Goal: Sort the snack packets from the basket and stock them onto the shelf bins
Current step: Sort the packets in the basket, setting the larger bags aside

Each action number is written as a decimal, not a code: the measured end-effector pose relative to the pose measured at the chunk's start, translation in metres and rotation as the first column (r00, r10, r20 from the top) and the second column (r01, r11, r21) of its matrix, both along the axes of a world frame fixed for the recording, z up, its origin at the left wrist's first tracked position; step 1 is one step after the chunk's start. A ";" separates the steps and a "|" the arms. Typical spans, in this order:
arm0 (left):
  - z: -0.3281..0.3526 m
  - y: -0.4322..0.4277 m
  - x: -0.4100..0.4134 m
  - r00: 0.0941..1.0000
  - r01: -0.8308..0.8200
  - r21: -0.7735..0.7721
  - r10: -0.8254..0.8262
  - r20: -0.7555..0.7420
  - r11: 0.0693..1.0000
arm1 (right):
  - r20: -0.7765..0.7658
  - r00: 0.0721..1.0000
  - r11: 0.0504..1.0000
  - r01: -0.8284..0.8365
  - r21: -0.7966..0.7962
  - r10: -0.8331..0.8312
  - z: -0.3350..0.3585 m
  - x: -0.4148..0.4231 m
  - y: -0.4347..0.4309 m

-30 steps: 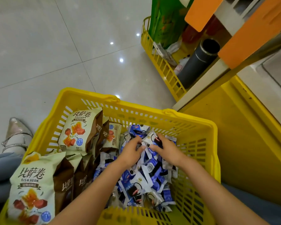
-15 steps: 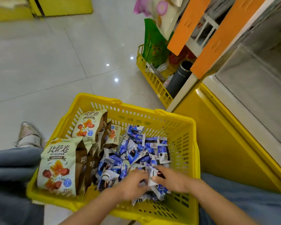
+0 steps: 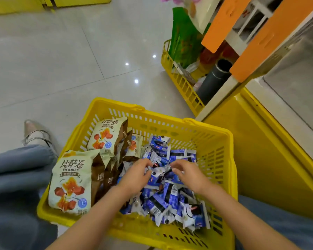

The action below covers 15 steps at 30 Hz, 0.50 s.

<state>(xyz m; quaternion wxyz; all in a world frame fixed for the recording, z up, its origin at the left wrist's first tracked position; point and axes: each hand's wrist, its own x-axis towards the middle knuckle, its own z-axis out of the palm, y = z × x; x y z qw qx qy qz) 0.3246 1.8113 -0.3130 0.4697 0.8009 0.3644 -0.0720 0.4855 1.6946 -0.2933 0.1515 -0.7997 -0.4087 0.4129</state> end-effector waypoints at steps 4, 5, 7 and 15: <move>-0.024 0.012 0.000 0.913 0.279 0.151 -0.213 -0.349 0.948 | -0.182 0.983 0.998 -0.036 -0.056 0.025 -0.036 -0.023 0.026; -0.030 0.012 -0.004 0.882 0.326 0.156 -0.241 -0.405 0.932 | -0.224 0.974 0.997 -0.031 -0.077 0.013 -0.043 -0.028 0.031; -0.037 0.010 -0.009 0.857 0.349 0.149 -0.250 -0.451 0.925 | -0.225 0.972 0.993 -0.089 -0.083 0.068 -0.056 -0.030 0.034; -0.039 0.007 -0.004 0.787 0.389 0.120 -0.261 -0.559 0.914 | 0.197 0.864 0.886 -0.458 -0.071 0.462 -0.074 -0.030 0.033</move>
